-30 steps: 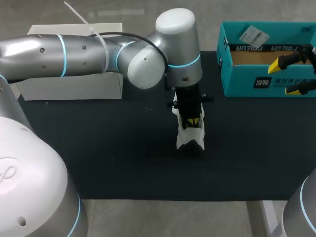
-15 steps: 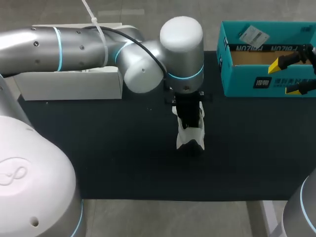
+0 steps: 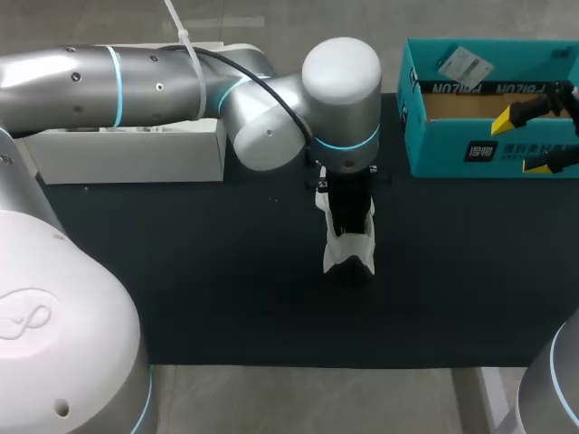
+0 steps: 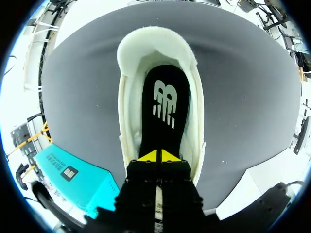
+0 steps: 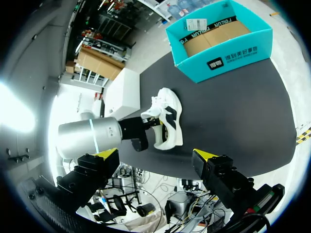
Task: Take the shoe out of the shoebox, open the shoe tongue, remove and reinsert the insole, then place the shoe into the shoebox
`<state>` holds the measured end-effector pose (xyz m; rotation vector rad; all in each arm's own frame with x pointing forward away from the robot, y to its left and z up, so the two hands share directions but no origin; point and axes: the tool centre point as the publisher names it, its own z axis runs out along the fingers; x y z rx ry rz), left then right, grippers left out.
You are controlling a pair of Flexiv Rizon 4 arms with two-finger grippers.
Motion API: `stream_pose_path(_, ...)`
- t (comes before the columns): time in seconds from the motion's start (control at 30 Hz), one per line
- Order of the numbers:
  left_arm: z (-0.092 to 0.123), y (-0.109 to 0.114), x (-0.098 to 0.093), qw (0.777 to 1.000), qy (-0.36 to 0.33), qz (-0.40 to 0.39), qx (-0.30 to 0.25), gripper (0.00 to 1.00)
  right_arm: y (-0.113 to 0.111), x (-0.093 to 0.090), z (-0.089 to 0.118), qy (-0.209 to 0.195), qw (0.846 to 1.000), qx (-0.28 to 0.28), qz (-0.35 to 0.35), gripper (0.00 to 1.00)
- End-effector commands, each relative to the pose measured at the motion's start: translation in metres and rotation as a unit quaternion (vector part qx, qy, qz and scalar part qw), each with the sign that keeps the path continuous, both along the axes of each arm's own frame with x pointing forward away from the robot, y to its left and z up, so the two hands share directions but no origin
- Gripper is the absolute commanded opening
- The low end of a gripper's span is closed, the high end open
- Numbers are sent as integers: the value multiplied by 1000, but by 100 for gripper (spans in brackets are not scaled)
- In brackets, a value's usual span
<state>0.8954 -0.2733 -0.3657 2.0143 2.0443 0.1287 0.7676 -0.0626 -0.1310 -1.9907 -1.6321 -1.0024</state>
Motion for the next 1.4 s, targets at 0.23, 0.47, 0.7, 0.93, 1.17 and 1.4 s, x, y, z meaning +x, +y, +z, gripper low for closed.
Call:
stream_pose_path(0.23, -5, 4, 0, 1000, -6, 16, 12, 100, 1, 0, 0, 0, 1000, -1, 0, 100)
stream_pose_path(0.47, 4, 8, -7, 1000, 1, 17, 0, 100, 1, 0, 0, 0, 1000, -1, 0, 100)
stream_pose_path(0.7, 15, 12, -10, 1000, 5, 19, -5, 100, 1, 0, 0, 0, 1000, -1, 0, 100)
stream_pose_path(0.93, 25, 11, -5, 1000, 6, 17, -12, 100, 1, 0, 0, 0, 1000, -1, 0, 100)
stream_pose_path(1.17, 51, 10, -5, 999, 20, 27, -14, 0, 1, 0, 0, 0, 1000, -1, 0, 100)
stream_pose_path(1.4, 68, 25, -6, 989, 56, 134, 8, 0, 1, 0, 0, 0, 1000, -1, 0, 100)
